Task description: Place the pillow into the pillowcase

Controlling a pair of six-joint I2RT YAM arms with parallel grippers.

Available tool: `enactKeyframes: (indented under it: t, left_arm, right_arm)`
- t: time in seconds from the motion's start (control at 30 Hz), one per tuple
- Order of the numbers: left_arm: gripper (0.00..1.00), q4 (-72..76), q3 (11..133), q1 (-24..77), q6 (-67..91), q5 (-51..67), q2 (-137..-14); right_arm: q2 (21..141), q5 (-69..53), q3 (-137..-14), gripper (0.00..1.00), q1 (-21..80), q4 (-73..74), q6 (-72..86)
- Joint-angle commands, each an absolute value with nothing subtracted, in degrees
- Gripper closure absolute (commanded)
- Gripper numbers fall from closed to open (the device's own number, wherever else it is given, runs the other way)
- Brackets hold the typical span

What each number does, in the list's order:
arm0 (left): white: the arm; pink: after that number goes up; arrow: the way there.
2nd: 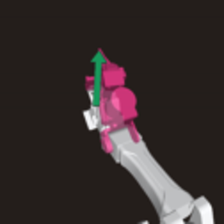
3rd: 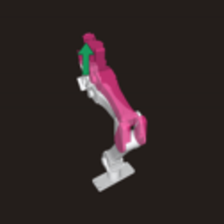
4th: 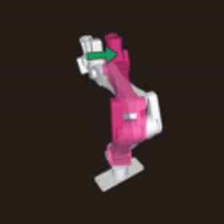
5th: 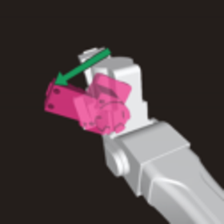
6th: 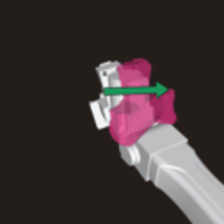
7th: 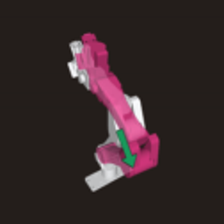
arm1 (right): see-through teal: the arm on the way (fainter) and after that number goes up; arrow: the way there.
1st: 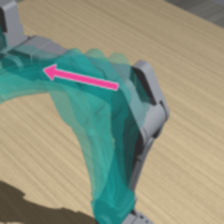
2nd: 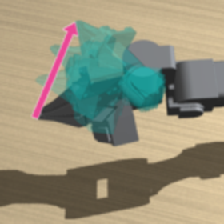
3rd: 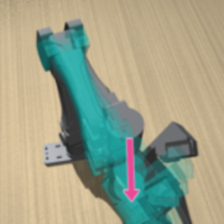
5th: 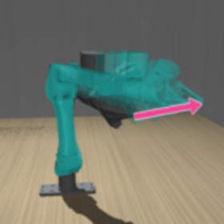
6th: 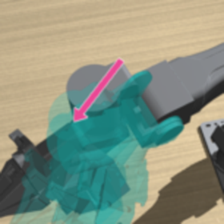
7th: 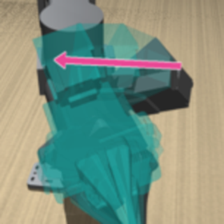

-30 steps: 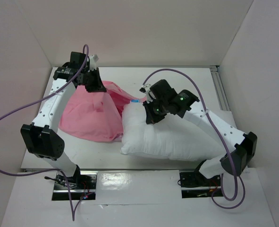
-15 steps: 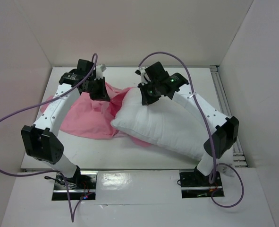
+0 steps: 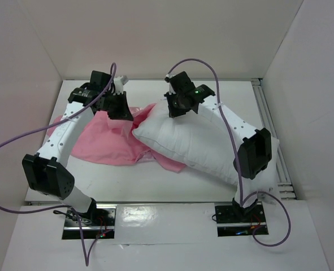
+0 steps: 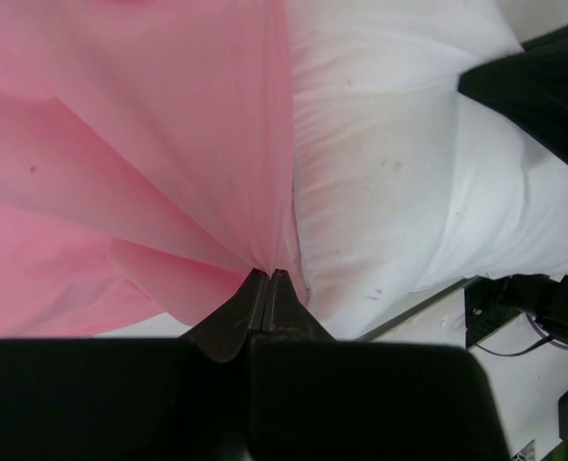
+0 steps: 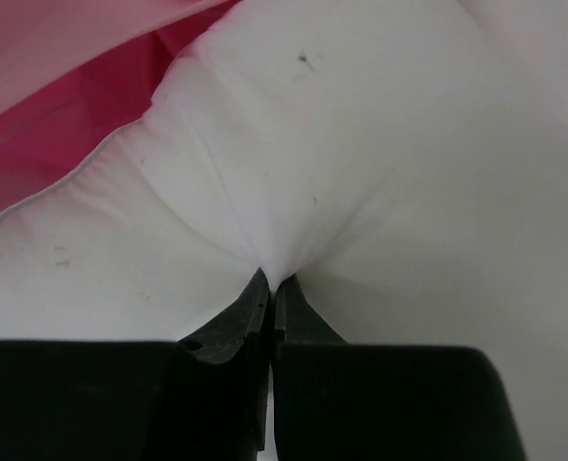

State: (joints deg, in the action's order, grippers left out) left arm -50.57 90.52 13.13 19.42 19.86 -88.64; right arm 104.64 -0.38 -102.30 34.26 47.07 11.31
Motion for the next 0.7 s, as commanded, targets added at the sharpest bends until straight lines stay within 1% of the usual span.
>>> enactKeyframes:
  t: [0.0, 0.13, 0.23, 0.37, 0.5, 0.6, 0.63, 0.67]
  left_arm:
    - [1.00, -51.7, 90.4, 13.4, 17.5, 23.9, -86.4]
    - [1.00, -51.7, 90.4, 13.4, 17.0, 26.8, -85.9]
    - [1.00, -51.7, 90.4, 13.4, 17.0, 29.8, -84.7]
    - [1.00, -51.7, 91.1, 13.4, 17.0, 33.5, -83.5]
    - [1.00, -51.7, 91.1, 13.4, 17.0, 34.2, -82.4]
    - [1.00, -51.7, 91.1, 13.4, 18.2, 33.3, -83.0]
    - [1.00, -51.7, 91.8, 13.4, 19.2, 33.3, -83.6]
    - [1.00, -51.7, 91.8, 13.9, 20.1, 33.8, -84.1]
  right_arm:
    - [109.1, 7.3, -103.6, 1.00, 33.8, 40.2, 14.6]
    - [115.3, 7.3, -109.1, 1.00, 33.8, 43.1, 15.9]
    - [119.4, 10.2, -112.6, 1.00, 33.8, 44.3, 18.4]
    - [120.8, 13.4, -113.1, 1.00, 33.8, 43.9, 22.7]
    - [116.5, 17.0, -108.7, 1.00, 35.1, 38.6, 26.8]
    - [108.6, 18.8, -100.3, 1.00, 36.2, 32.8, 29.8]
    - [106.4, 18.8, -94.1, 1.00, 36.2, 27.0, 29.8]
    - [104.2, 18.8, -91.1, 1.00, 36.8, 23.8, 30.3]
